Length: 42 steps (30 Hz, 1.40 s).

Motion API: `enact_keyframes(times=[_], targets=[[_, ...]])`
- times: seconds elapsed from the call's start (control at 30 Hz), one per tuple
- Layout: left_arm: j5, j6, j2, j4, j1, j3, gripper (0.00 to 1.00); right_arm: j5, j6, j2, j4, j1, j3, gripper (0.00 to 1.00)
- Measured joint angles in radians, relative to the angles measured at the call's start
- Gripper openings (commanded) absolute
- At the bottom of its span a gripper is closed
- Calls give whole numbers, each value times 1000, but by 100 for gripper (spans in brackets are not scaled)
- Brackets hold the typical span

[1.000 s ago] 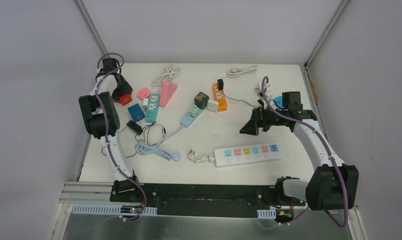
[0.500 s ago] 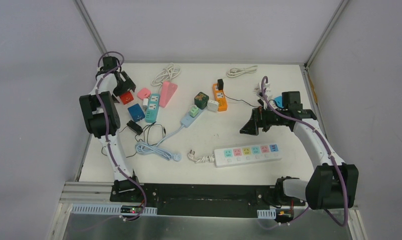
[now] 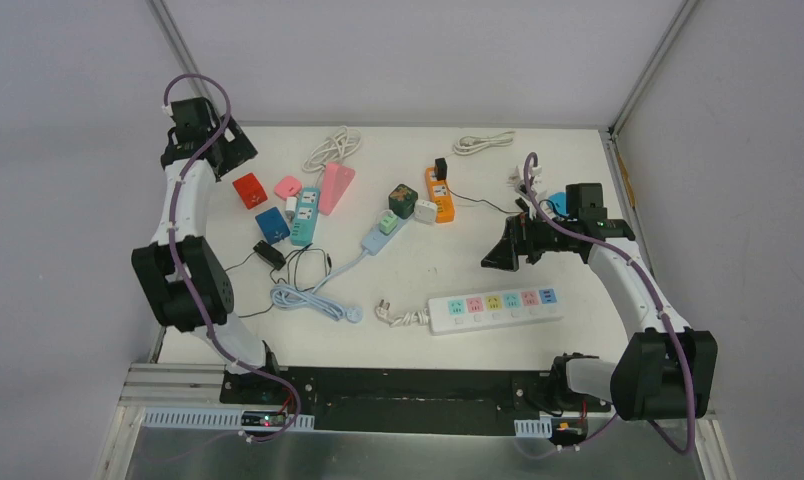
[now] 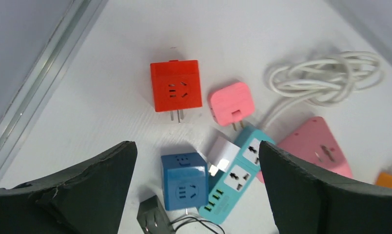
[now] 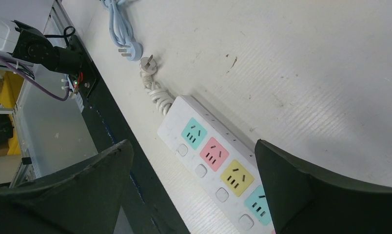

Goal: Pull the plug off the socket
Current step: Place the plug at the center of the board, then pick up the socket from the center of the board.

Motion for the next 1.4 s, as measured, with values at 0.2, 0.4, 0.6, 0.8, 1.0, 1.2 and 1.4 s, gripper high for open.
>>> enact_keyframes(times=[0.2,0.4,0.6,0.8,1.0,1.2,1.4], targets=[[142,22,-272,84,0,-173,99,-2,-23,-16,-7,-8,0,100],[340,-26,-445,180,0,-368,99,-4,-60,-45,-14,-33,0,100],[565,-110,-527,287,-6,-547,96,-8,-90,-72,-23,-57,0,100],[627,-100,-718,314,-192,-698,95,-11,-117,-92,-34,-92,0,100],[611,-71,-964,422,-469,-832,95,-11,-145,-99,-48,-105,0,100],[524,-63,-1069,619,-730,-1008,96,-8,-161,-109,-58,-115,0,100],[362,29,-955,672,-1033,-1063,99,-8,-166,-111,-58,-132,0,100]])
